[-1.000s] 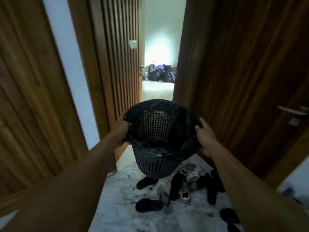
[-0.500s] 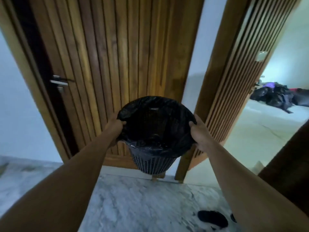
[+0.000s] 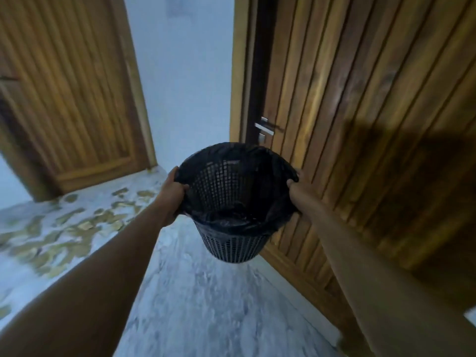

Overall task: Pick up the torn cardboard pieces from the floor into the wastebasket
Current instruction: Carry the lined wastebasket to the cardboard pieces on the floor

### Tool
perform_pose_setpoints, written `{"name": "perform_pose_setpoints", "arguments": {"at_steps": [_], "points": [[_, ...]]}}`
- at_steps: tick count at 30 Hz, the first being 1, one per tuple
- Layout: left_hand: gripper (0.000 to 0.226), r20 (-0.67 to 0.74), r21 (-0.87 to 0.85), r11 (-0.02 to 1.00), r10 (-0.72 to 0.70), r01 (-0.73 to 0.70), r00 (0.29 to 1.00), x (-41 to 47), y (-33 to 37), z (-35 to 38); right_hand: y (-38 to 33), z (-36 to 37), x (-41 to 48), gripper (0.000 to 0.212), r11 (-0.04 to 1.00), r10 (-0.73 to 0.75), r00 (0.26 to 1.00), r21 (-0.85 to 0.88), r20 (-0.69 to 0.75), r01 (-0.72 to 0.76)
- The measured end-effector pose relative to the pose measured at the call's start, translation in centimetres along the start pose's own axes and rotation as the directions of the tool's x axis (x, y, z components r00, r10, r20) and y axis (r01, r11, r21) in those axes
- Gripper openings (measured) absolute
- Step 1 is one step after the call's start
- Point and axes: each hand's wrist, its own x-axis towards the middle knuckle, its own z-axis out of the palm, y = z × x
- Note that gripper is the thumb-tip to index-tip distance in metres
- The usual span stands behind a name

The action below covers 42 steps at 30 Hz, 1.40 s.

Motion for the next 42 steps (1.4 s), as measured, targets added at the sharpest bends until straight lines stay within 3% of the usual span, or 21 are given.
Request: {"name": "perform_pose_setpoints", "arguments": {"at_steps": [9,19,23,27,33,36,42], "points": [[0.072,-0.358,-0.025,0.999,-0.038,0.031,0.933,8.8,-1.4,-17.5,-4.6,21.8,10.8,0.049,0.984,-0.116,0.937,-0.091,0.329,0.154],[0.073,-0.513,-0.079,0.995,-0.098,0.067,0.853,21.3,-1.1,-36.0,-9.2,45.0,20.2,0.056,0.981,-0.159,0.868,-0.026,0.471,0.194],[0.071,-0.529,-0.058,0.996,-0.091,0.071,0.844,27.8,-1.0,-42.2,-10.5,52.9,24.7,0.056,0.989,-0.118,0.870,-0.022,0.478,0.146],[0.068,-0.514,-0.047,0.995,-0.101,0.090,0.852,35.5,-1.6,-46.7,-10.7,60.1,30.4,0.042,0.995,-0.086,0.888,-0.007,0.452,0.100],[0.065,-0.497,0.032,0.992,-0.088,0.119,0.863,50.6,-4.9,-52.7,-8.0,70.4,40.4,0.046,1.000,0.005,0.925,0.015,0.381,-0.011],[0.059,-0.446,0.057,0.990,-0.088,0.126,0.891,58.0,-6.6,-54.0,-6.2,73.8,44.7,0.046,0.997,0.063,0.950,0.019,0.306,-0.072],[0.069,-0.318,0.096,0.966,-0.197,0.238,0.927,70.0,-12.1,-55.2,-0.9,78.4,50.8,0.034,0.988,0.147,0.979,0.027,0.142,-0.152]]}}
